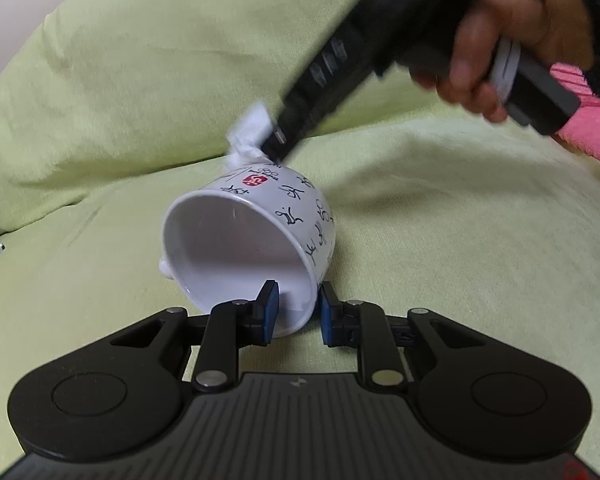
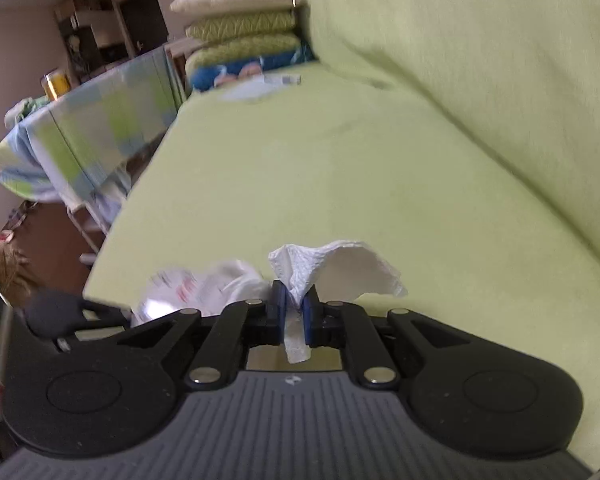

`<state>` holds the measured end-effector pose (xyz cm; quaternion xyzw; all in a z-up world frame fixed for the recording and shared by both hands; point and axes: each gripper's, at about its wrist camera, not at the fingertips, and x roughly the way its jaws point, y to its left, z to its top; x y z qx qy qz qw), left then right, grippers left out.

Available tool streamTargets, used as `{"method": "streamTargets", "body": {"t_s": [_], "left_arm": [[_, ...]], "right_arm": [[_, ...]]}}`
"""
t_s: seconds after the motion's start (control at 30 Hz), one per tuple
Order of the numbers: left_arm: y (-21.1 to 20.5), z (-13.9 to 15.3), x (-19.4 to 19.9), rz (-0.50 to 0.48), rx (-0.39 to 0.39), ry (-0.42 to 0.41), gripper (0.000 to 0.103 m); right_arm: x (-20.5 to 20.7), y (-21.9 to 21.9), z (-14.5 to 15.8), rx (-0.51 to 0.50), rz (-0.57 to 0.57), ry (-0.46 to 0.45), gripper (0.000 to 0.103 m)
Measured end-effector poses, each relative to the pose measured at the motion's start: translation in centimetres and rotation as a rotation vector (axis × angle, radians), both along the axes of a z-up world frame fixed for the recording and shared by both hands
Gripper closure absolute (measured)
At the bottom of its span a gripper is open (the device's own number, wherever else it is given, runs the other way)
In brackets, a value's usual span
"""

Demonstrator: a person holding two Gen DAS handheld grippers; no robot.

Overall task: Clean container
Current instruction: 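Regrasp the tissue with the right gripper and wipe the mug's base again, then set the mug upright with the left gripper while the right gripper drops the tissue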

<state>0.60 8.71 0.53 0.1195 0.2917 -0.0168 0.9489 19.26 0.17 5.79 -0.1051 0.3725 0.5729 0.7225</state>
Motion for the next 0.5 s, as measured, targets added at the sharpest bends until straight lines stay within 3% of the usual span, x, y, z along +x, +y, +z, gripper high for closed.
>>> {"method": "streamTargets", "body": {"t_s": [0.17,0.23,0.5], "left_arm": [[0.1,-0.1,0.5,0.002,-0.009,0.002,0.079],[0.1,-0.1,0.7,0.003,-0.012,0.004,0.079],[0.3,-0.1,1.5,0.009,-0.019,0.010,0.079]], "right_arm": [[1.7,-3.3,-3.6,0.136,0.006,0.220,0.095],[2.2,-4.1,-4.5,0.154,0.013,0.256,0.095],[-1.6,-3.7,-2.3,-0.077,0.192,0.011,0.096]]}}
